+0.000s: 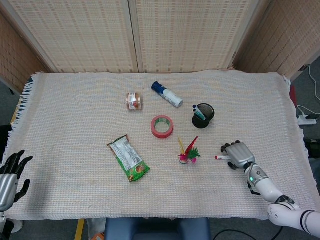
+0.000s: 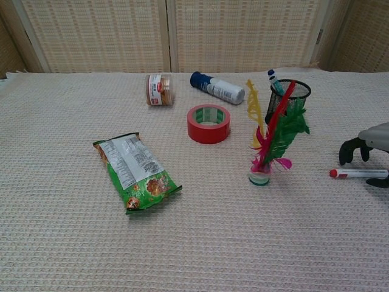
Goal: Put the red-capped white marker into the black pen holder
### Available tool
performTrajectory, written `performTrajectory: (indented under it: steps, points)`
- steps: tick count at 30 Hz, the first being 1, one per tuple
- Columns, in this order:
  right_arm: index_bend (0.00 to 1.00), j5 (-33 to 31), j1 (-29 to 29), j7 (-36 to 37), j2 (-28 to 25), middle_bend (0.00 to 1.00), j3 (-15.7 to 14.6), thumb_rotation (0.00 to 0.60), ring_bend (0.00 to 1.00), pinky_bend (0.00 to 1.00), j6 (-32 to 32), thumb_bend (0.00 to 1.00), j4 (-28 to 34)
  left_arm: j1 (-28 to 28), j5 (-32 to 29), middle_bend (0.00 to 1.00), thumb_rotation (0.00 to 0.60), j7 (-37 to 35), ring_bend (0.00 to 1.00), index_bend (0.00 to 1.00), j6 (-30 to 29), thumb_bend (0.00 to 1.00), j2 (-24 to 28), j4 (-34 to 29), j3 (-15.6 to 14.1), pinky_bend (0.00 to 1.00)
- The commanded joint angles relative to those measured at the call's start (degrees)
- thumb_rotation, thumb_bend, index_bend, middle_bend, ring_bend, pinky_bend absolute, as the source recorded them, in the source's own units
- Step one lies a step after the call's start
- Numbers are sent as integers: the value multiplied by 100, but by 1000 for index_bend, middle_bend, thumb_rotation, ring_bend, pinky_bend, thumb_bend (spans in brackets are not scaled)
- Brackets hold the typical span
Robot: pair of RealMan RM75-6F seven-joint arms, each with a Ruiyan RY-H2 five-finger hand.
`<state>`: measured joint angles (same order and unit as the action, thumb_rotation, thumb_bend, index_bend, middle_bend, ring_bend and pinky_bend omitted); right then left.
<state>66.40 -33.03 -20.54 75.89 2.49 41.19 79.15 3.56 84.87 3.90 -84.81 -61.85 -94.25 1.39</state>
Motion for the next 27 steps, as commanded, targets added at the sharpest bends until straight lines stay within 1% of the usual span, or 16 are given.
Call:
performTrajectory:
  steps: [1,5,14,23,27]
  points:
    - [329,-43,-48,-32,57,271,-21,600,327,252,-27,276,-47,-2,-8,8,600,-14,0,167,-3,415,3,2,5,250]
    - [348,-87,-111,-15,150,271,-16,600,332,259,-23,276,-100,-4,-29,8,600,-59,0,167,1,415,13,15,15,251]
    - [507,-77,-160,-28,279,314,-61,600,371,301,96,276,-176,1,-59,8,600,-113,0,167,30,416,21,34,22,251]
    - [530,-105,-166,-43,256,321,-101,600,381,312,169,276,-167,4,-65,8,600,-119,0,167,47,417,27,36,19,254]
    - [545,-25,-127,50,221,331,-95,600,396,326,316,276,-137,0,-33,8,600,-103,0,167,22,417,25,23,14,256]
